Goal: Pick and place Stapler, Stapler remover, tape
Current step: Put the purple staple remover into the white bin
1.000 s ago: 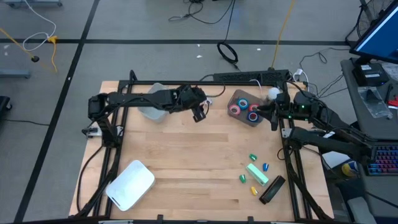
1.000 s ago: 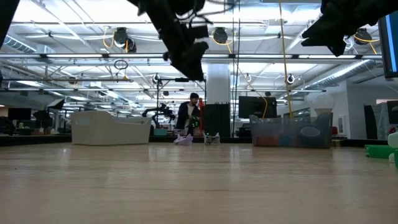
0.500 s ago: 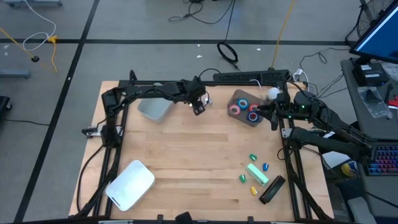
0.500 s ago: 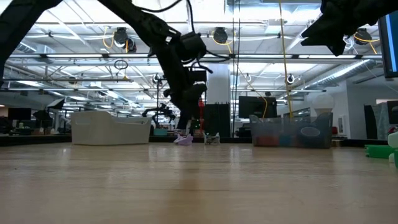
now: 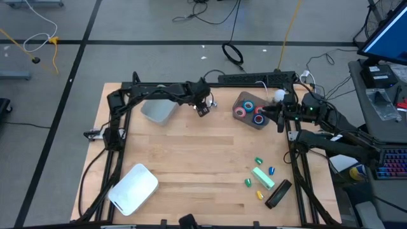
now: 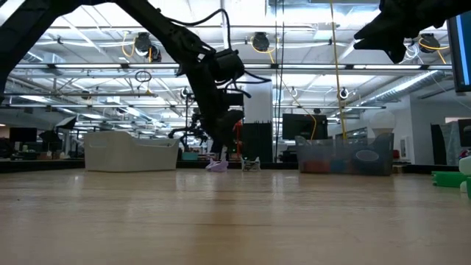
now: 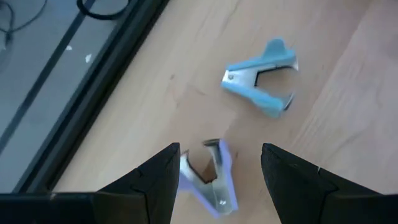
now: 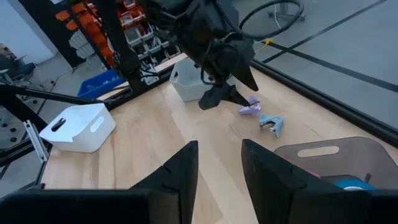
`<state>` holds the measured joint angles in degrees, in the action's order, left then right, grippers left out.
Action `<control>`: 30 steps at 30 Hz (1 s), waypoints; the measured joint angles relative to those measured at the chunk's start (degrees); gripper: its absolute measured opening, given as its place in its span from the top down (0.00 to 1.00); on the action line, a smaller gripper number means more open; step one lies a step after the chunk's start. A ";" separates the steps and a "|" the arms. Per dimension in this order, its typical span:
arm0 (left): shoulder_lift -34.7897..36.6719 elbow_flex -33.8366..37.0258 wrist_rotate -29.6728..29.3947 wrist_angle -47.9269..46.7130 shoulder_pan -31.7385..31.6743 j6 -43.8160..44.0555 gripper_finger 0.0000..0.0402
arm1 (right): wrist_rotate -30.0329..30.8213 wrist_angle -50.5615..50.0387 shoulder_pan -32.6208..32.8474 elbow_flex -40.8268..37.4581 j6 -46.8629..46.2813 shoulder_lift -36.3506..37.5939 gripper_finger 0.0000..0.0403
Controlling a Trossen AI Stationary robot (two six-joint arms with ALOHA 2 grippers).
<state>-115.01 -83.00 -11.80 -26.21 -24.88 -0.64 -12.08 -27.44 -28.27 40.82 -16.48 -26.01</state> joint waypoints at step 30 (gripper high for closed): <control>-4.73 -0.02 -0.25 1.54 1.01 1.13 0.90 | -0.04 -0.26 0.00 0.00 -0.43 -0.01 0.72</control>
<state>-119.74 -83.02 -12.04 -24.67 -23.87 0.49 -12.11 -27.70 -28.27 40.82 -16.91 -26.02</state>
